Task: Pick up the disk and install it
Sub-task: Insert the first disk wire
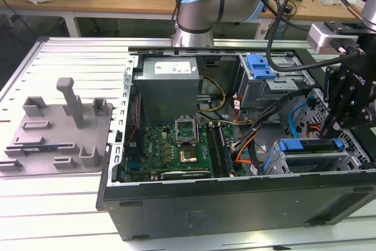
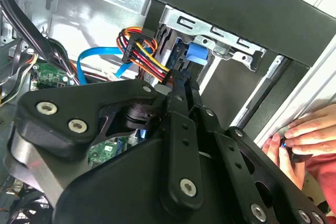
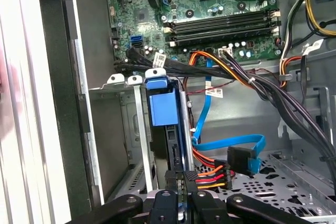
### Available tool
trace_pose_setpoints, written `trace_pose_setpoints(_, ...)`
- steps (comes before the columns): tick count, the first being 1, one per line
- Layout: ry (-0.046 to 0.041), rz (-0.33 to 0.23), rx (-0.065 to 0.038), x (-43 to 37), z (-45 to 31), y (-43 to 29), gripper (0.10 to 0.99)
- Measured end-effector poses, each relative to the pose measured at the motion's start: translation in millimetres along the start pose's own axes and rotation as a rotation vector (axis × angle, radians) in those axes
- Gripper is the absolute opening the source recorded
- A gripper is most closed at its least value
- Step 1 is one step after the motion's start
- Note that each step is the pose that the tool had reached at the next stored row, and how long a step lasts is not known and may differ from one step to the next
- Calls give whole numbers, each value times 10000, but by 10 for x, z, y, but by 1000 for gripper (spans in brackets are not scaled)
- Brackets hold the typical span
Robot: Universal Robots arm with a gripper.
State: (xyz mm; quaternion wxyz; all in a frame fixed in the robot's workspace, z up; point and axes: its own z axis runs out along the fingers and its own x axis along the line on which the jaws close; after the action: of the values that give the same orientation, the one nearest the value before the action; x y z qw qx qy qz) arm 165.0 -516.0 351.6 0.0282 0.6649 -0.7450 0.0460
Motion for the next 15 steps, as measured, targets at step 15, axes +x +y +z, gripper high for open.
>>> trace_pose_setpoints(15,-1,-6,1,-4,56,2,165)
